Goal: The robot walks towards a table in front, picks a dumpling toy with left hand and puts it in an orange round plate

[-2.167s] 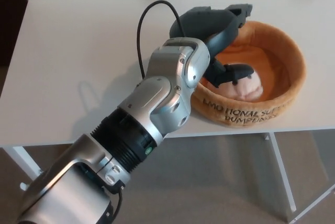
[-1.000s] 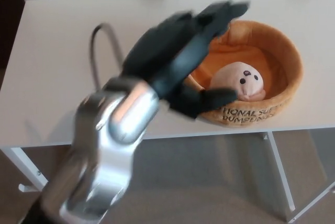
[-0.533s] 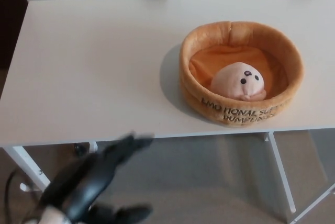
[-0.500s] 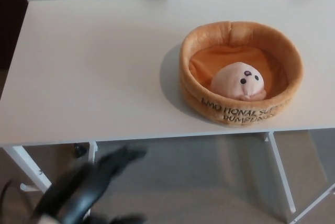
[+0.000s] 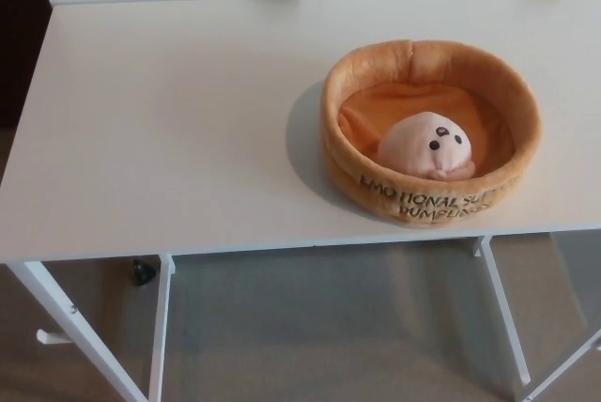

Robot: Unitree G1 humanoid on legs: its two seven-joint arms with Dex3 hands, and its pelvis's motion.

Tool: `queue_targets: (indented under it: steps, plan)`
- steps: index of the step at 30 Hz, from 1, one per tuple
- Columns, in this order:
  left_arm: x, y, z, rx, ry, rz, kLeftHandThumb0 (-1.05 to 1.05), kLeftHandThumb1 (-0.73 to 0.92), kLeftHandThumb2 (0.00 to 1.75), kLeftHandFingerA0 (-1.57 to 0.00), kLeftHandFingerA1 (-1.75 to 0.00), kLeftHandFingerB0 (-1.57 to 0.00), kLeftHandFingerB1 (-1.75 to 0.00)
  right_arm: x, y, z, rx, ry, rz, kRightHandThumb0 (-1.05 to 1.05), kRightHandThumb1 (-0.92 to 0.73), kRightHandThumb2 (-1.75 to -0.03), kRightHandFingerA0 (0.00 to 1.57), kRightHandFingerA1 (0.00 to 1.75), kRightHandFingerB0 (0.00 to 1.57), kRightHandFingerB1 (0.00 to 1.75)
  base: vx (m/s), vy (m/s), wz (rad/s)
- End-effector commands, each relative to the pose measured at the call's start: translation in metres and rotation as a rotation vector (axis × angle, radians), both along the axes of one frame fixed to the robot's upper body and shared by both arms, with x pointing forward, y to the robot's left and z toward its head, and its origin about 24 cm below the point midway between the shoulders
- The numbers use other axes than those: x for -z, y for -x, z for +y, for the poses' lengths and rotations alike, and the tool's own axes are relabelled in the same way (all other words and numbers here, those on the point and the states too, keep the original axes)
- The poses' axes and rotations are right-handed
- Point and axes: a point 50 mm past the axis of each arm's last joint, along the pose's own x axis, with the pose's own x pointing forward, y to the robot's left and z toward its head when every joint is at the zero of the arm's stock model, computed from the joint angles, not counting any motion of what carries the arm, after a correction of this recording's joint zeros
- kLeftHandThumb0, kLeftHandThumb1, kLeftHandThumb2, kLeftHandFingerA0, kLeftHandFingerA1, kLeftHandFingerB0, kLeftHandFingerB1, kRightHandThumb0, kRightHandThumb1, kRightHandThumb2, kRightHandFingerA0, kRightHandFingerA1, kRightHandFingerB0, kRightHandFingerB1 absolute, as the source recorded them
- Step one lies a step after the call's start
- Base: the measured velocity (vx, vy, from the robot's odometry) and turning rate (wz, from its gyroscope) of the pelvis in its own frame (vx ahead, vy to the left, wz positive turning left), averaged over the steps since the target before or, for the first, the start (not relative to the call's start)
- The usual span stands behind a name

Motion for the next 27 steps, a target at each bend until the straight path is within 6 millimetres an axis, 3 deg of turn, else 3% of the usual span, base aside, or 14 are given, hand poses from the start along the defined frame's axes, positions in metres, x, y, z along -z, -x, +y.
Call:
queue_targets:
  steps: [1,2,5,6,8,9,15,16,18,19,23,24,27]
  plan:
    - [0.041,0.049,0.074,-0.294,-0.174,0.102,-0.33,0.56,0.57,-0.82,-0.75,-0.44,-0.36,-0.008,-0.011,-0.018,0.018,0.041,-0.022,-0.41,-0.7,-0.61,0.69,0.44,0.45,0.35,0.0,0.0,0.0]
    - [0.043,0.051,0.075,-0.318,-0.188,0.118,-0.39,0.6,0.58,-0.76,-0.61,-0.42,-0.34,-0.008,-0.013,-0.018,0.024,0.041,-0.033,-0.48,-0.58,-0.85,0.68,0.59,0.42,0.49,0.0,0.0,0.0]
    - [0.043,0.056,0.081,-0.419,-0.205,0.131,-0.29,0.63,0.59,-0.74,-0.58,-0.43,-0.36,-0.005,-0.02,-0.013,0.016,0.032,-0.047,-0.49,-0.58,-0.86,0.69,0.6,0.43,0.5,0.0,0.0,0.0]
    - [0.042,0.059,0.084,-0.467,-0.201,0.133,-0.25,0.65,0.59,-0.76,-0.61,-0.44,-0.36,-0.004,-0.022,-0.011,0.002,0.026,-0.047,-0.42,-0.7,-0.62,0.72,0.45,0.45,0.35,0.0,0.0,0.0]
    - [0.042,0.061,0.085,-0.492,-0.193,0.14,-0.25,0.65,0.59,-0.76,-0.61,-0.44,-0.36,-0.004,-0.023,-0.011,-0.004,0.023,-0.046,-0.42,-0.7,-0.62,0.72,0.45,0.45,0.35,0.0,0.0,0.0]
    - [0.043,0.061,0.085,-0.508,-0.17,0.144,-0.35,0.61,0.59,-0.7,-0.53,-0.39,-0.34,-0.004,-0.025,-0.012,-0.006,0.024,-0.05,-0.5,-0.58,-0.85,0.69,0.59,0.4,0.48,0.0,0.0,0.0]
    - [0.044,0.062,0.085,-0.495,-0.131,0.169,-0.31,0.58,0.58,-0.79,-0.62,-0.36,-0.33,-0.007,-0.034,-0.015,-0.011,0.019,-0.084,-0.49,-0.59,-0.86,0.68,0.6,0.4,0.49,0.0,0.0,0.0]
    - [0.044,0.065,0.085,-0.466,-0.148,0.184,-0.32,0.59,0.59,-0.67,-0.52,-0.35,-0.33,-0.006,-0.035,-0.014,-0.018,0.016,-0.076,-0.5,-0.58,-0.85,0.69,0.6,0.4,0.49,0.0,0.0,0.0]
    - [0.043,0.067,0.086,-0.453,-0.15,0.197,-0.33,0.59,0.58,-0.69,-0.55,-0.33,-0.32,-0.005,-0.036,-0.013,-0.025,0.016,-0.072,-0.5,-0.58,-0.86,0.68,0.6,0.4,0.49,0.0,0.0,0.0]
    - [0.043,0.068,0.086,-0.446,-0.153,0.201,-0.35,0.58,0.58,-0.68,-0.53,-0.31,-0.31,-0.005,-0.036,-0.013,-0.026,0.014,-0.073,-0.43,-0.69,-0.62,0.74,0.46,0.45,0.36,0.0,0.0,0.0]
    - [0.044,0.07,0.086,-0.436,-0.148,0.21,-0.37,0.58,0.58,-0.66,-0.53,-0.26,-0.3,-0.006,-0.037,-0.015,-0.031,0.013,-0.069,-0.43,-0.7,-0.62,0.73,0.44,0.45,0.35,0.0,0.0,0.0]
    - [0.044,0.07,0.087,-0.431,-0.148,0.212,-0.38,0.58,0.58,-0.64,-0.52,-0.25,-0.29,-0.007,-0.037,-0.015,-0.033,0.013,-0.072,-0.48,-0.59,-0.86,0.66,0.59,0.41,0.49,0.0,0.0,0.0]
    - [0.043,0.069,0.088,-0.435,-0.143,0.211,-0.35,0.63,0.59,-0.65,-0.52,-0.25,-0.29,-0.007,-0.043,-0.015,-0.046,0.014,-0.079,-0.48,-0.59,-0.86,0.71,0.6,0.42,0.5,0.0,0.0,0.0]
